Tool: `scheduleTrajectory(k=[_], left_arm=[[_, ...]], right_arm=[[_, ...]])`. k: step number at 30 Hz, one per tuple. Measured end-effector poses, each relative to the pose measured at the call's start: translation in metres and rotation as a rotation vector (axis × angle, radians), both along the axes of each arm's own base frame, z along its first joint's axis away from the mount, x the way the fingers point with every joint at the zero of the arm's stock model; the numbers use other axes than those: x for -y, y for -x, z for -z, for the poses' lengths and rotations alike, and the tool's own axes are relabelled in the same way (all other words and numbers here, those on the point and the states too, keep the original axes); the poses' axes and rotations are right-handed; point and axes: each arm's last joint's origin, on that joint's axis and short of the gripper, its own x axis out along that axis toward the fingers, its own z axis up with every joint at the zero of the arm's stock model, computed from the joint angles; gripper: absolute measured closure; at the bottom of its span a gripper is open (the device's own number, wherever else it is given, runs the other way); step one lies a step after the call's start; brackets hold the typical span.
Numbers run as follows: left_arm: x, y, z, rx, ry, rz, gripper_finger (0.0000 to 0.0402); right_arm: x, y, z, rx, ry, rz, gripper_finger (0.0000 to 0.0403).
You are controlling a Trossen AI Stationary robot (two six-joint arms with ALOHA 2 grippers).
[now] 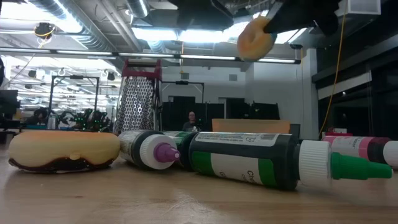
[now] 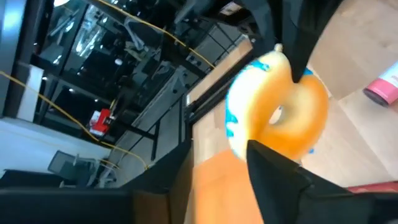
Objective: Pick & Place Food Item
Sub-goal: Put the blue donut into the green bin
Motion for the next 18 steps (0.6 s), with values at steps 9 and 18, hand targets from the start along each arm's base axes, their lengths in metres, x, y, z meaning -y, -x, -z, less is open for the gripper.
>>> scheduleTrajectory(k=[9,18], left_arm=[[-0.004,0.025,-0.019,-0.009,0.078,-0.025,0.0213],[-0.011,0.025,-0.004,-0.044,0.190,0.020,0.0221]], right_arm=[[-0.003,0.029,-0.007,-0.067,-0.197,-0.066,0.0395],[-0.029,0.049,-0.009,-0.242,-0.545,-0.326,0.0395]])
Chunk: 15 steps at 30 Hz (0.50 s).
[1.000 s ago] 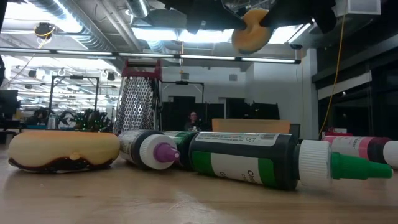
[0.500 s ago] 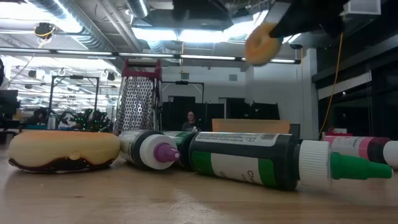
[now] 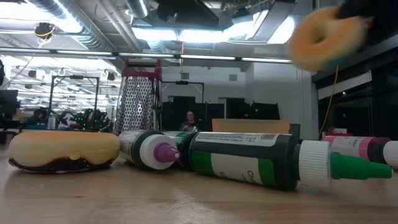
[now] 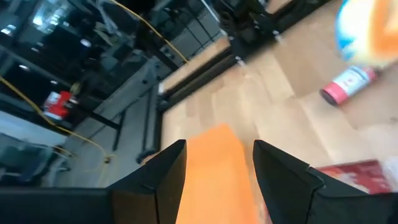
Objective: Pick & Place Food Item
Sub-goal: Put the blue donut into the green bin
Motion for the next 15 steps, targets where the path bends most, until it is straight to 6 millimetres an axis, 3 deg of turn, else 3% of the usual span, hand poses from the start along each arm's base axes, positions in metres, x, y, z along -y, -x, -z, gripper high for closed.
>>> scheduleTrajectory(k=[8,15], left_arm=[[0.000,0.000,0.003,0.005,0.024,0.018,0.0222],[0.002,-0.001,0.002,0.023,0.044,0.060,0.0224]], right_arm=[[-0.024,0.021,0.003,-0.179,-0.172,-0.254,0.0393],[-0.038,0.040,0.005,-0.270,-0.245,-0.260,0.0392]])
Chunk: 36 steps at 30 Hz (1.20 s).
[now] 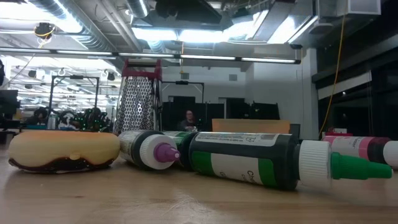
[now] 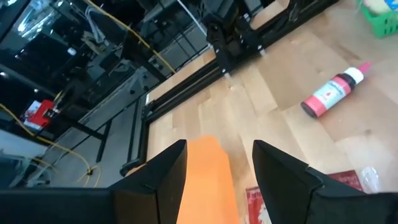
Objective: Pick & Place Food Item
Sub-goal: Put the blue donut into the green bin
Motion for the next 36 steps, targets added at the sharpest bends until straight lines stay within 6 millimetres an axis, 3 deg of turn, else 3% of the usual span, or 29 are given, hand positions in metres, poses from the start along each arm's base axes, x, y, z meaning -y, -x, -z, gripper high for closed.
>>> scheduleTrajectory(k=[14,22,30,36], left_arm=[[0.002,-0.001,0.000,0.007,0.031,0.062,0.0233],[0.002,-0.001,0.000,0.007,0.041,0.067,0.0231],[0.003,-0.001,0.000,0.007,0.061,0.092,0.0233],[0.002,-0.001,0.000,0.005,0.069,0.084,0.0230]], right_arm=[[-0.027,0.039,0.006,-0.075,-0.032,0.013,0.0392],[-0.038,0.040,0.035,-0.087,-0.091,0.036,0.0392],[-0.037,0.041,0.049,-0.108,-0.130,0.044,0.0391],[-0.032,0.040,0.054,-0.131,-0.125,0.108,0.0339]])
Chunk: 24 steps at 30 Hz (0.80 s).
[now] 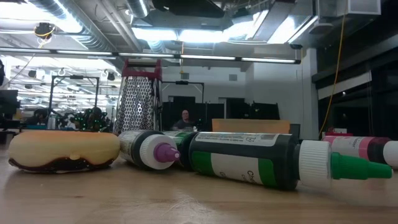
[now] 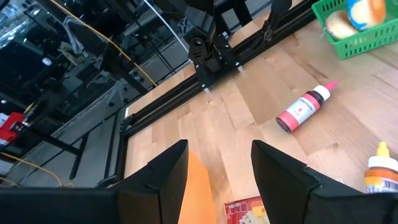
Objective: Pick & Place Food Item
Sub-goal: Put the blue donut into the green bin, then put the brown donut into the green bin
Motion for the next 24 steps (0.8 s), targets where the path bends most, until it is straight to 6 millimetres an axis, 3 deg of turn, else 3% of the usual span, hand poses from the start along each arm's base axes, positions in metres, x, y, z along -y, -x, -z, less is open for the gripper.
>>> scheduleTrajectory(k=[11,24], left_arm=[[-0.007,0.002,0.005,-0.057,0.067,0.003,0.0222],[-0.009,0.007,0.015,-0.164,0.114,-0.077,0.0219]], right_arm=[[0.002,-0.006,-0.001,0.021,-0.013,0.043,0.0196],[-0.001,-0.008,-0.003,0.041,-0.048,0.031,0.0173]])
